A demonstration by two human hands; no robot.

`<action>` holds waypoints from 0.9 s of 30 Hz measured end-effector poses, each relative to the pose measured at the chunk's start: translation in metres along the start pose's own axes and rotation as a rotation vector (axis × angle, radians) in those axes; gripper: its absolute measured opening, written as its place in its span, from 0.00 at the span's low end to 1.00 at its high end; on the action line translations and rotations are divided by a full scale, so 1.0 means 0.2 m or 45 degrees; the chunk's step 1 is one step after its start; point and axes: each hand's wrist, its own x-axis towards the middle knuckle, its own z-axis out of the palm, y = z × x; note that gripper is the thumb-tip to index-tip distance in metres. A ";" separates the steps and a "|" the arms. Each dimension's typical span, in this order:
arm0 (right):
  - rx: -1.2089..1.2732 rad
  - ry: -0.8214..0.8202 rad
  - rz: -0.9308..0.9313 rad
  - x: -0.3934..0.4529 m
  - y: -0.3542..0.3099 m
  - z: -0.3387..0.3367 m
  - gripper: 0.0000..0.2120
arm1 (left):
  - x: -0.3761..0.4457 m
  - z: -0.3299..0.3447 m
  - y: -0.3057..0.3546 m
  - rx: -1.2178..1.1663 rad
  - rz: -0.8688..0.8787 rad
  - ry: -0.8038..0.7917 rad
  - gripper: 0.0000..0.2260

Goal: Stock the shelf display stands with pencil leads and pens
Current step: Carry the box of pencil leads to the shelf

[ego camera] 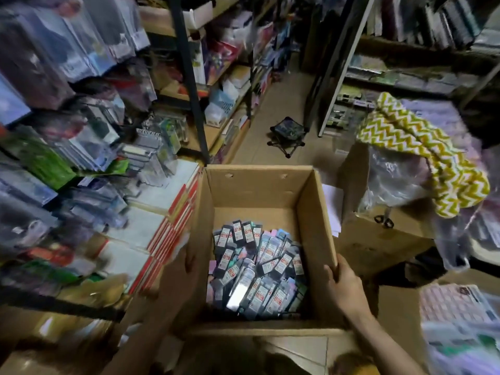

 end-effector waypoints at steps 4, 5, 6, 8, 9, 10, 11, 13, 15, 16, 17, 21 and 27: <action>-0.022 -0.017 0.014 0.47 -0.22 0.03 0.16 | 0.44 0.03 0.19 -0.027 -0.025 -0.014 0.14; -0.020 -0.016 0.004 0.59 -0.27 0.05 0.16 | 0.56 0.03 0.24 -0.042 -0.019 -0.003 0.14; -0.013 -0.010 -0.010 0.71 -0.33 0.07 0.16 | 0.69 0.04 0.29 -0.055 -0.012 0.010 0.14; 0.002 0.014 -0.007 0.94 -0.45 0.10 0.15 | 0.95 0.05 0.38 -0.071 -0.010 0.019 0.14; 0.009 0.028 0.014 1.04 -0.51 0.11 0.15 | 1.08 0.06 0.44 -0.086 -0.011 0.010 0.14; 0.016 0.037 0.038 1.14 -0.57 0.11 0.15 | 1.21 0.07 0.50 -0.110 -0.012 -0.006 0.15; 0.026 0.044 0.060 1.24 -0.62 0.11 0.16 | 1.33 0.07 0.56 -0.133 -0.010 -0.022 0.16; 0.050 0.063 0.090 1.43 -0.74 0.10 0.16 | 1.57 0.08 0.67 -0.128 0.028 -0.050 0.17; 0.055 0.076 0.121 1.62 -0.84 0.08 0.17 | 1.81 0.11 0.77 -0.049 0.100 -0.069 0.17; 0.062 0.084 0.136 1.71 -0.88 0.07 0.17 | 1.92 0.12 0.83 -0.032 0.129 -0.076 0.16; 0.075 0.094 0.153 1.81 -0.92 0.06 0.17 | 2.03 0.14 0.89 -0.035 0.146 -0.087 0.16; 0.087 0.067 0.195 2.28 -1.03 0.04 0.17 | 2.52 0.28 1.11 0.039 0.141 -0.121 0.16; 0.117 0.048 0.209 3.04 -1.17 -0.03 0.16 | 3.19 0.49 1.50 0.057 0.139 -0.119 0.17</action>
